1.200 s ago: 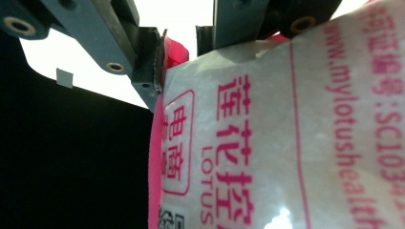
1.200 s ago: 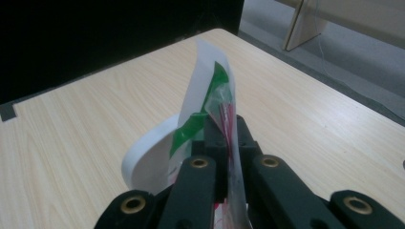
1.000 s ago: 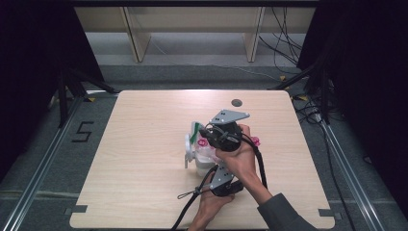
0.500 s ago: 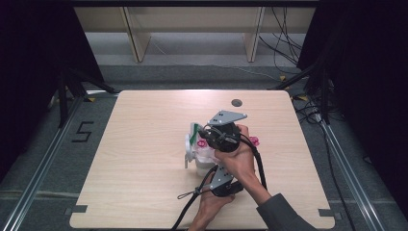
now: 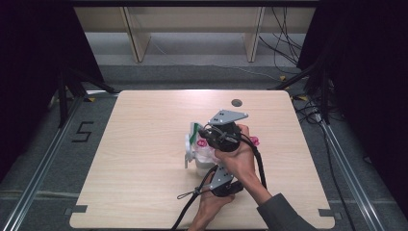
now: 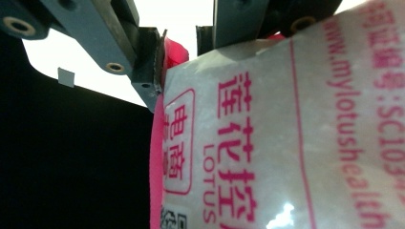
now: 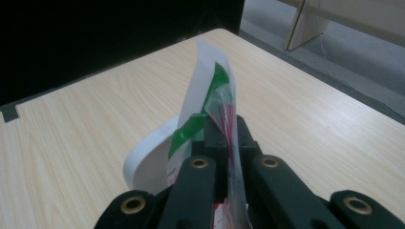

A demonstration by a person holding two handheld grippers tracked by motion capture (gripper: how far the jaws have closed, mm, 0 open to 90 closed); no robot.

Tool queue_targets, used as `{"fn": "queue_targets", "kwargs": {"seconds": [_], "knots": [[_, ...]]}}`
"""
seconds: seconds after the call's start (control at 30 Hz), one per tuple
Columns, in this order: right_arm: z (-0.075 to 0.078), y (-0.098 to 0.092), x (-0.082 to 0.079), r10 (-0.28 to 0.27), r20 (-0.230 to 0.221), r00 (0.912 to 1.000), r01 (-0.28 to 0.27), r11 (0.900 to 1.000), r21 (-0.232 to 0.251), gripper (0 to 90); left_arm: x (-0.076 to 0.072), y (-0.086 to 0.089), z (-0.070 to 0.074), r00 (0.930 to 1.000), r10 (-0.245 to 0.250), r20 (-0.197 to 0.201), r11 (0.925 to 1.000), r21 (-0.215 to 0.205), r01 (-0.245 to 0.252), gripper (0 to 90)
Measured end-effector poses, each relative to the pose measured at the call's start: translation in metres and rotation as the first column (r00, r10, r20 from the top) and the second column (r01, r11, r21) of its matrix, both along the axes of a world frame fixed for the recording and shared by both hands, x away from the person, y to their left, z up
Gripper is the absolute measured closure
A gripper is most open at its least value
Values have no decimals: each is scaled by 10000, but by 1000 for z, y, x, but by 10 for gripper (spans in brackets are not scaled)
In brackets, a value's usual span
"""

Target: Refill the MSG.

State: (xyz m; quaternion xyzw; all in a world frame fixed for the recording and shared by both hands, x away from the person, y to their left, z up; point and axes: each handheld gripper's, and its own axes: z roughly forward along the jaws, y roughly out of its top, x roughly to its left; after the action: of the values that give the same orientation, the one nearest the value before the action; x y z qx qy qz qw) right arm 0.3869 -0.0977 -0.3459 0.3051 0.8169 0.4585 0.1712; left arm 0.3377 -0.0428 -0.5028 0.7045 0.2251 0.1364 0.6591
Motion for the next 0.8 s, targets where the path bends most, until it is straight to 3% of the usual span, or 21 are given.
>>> {"fn": "queue_targets", "kwargs": {"seconds": [0.07, 0.13, 0.17, 0.23, 0.27, 0.33, 0.43, 0.57, 0.6, 0.63, 0.73, 0.8], "knots": [[-1, 0, 2, 128, 234, 9996, -124, 9998, -153, 899, -1, -1, 0, 10000, 74, -64, 9999, 78, -73, 761], [-1, 2, 1, 138, 110, 9998, -135, 9996, -249, 899, 0, 0, -1, 10000, -16, -22, 10000, -55, 15, 761], [-1, 1, 1, 99, 25, 9999, -99, 9998, -146, 900, -1, 1, 0, 9999, 107, -49, 9998, 142, -106, 761], [0, 0, 0, 59, -40, 10000, -59, 10000, -58, 899, 0, 0, 0, 10000, 61, -43, 10000, 16, -61, 762], [-1, 1, 0, 42, 136, 9999, -41, 10000, -68, 899, 0, 0, -1, 10000, 27, -46, 10000, 29, -27, 761], [-2, 2, 1, 121, 76, 9999, -120, 9998, -180, 899, 0, 0, 0, 10000, 43, -14, 10000, -8, -43, 761], [0, 1, 0, 13, -60, 10000, -12, 10000, 44, 899, 0, 0, 0, 10000, 24, 1, 10000, -40, -24, 761], [-2, 1, 2, 160, 241, 9996, -153, 9995, -283, 899, -1, 1, 0, 9999, 86, -52, 9999, 53, -85, 761], [0, 2, 0, -8, -127, 9999, 7, 10000, -55, 899, 0, 0, 0, 10000, 48, 7, 10000, -58, -48, 761], [0, 1, 2, 247, 232, 9994, -244, 9996, -124, 899, 0, 0, 0, 10000, 40, 11, 10000, -68, -40, 761], [-1, 1, 1, 120, 90, 9999, -118, 9996, -265, 899, 0, -1, -1, 10000, 24, -31, 10000, 8, -24, 761], [-1, 2, 0, -32, -28, 10000, 32, 10000, -35, 899, -1, 1, 0, 9999, 120, -41, 9999, 95, -120, 761]]}}
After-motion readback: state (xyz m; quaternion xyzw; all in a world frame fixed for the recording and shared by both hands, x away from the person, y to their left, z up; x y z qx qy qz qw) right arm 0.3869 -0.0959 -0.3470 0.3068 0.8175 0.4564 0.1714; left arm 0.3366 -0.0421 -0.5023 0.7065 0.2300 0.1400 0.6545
